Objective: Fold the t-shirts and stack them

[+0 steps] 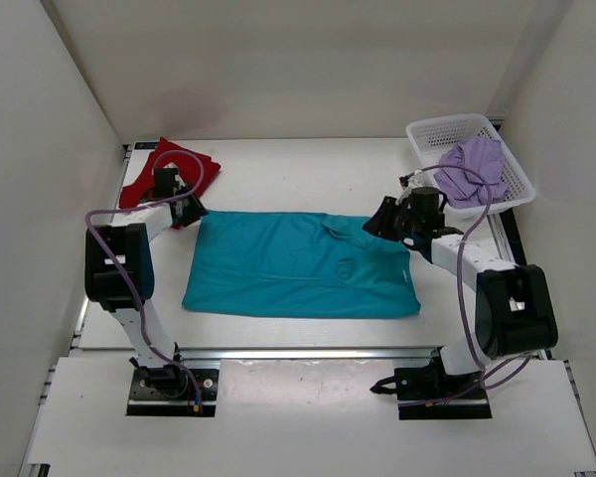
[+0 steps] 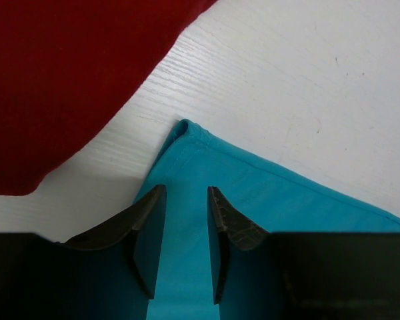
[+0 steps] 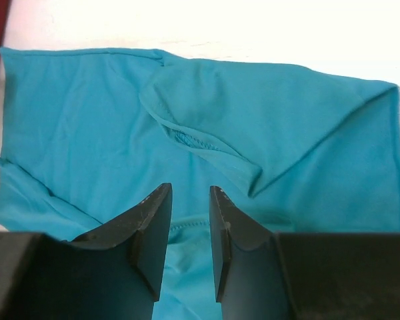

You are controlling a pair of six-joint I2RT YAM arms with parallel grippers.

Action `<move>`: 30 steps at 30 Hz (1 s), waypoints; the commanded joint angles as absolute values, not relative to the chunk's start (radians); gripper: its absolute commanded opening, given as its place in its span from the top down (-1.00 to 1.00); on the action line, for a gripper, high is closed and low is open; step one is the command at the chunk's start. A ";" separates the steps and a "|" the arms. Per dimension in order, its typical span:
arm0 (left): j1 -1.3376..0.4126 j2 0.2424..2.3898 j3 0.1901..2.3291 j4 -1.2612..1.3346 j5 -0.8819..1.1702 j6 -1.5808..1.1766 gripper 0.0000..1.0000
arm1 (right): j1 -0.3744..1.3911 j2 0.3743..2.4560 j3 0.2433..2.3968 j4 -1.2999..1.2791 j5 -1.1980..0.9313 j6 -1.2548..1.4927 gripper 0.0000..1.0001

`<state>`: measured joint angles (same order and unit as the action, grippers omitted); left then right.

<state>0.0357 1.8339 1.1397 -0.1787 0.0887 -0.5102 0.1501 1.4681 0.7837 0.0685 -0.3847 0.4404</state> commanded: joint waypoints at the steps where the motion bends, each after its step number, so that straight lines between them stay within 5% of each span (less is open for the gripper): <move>1: 0.031 1.778 1.135 -0.173 0.072 -0.491 0.17 | 0.164 1.551 0.845 0.074 -0.347 0.416 0.44; 30: 0.018 1.819 1.169 -0.169 0.060 -0.494 0.15 | 0.186 1.732 0.908 0.066 -0.314 0.413 0.56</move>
<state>0.0193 1.8343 1.1397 -0.1791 0.0841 -0.5045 0.1822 1.7206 0.8677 0.0170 -0.3195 0.4168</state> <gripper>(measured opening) 0.426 0.226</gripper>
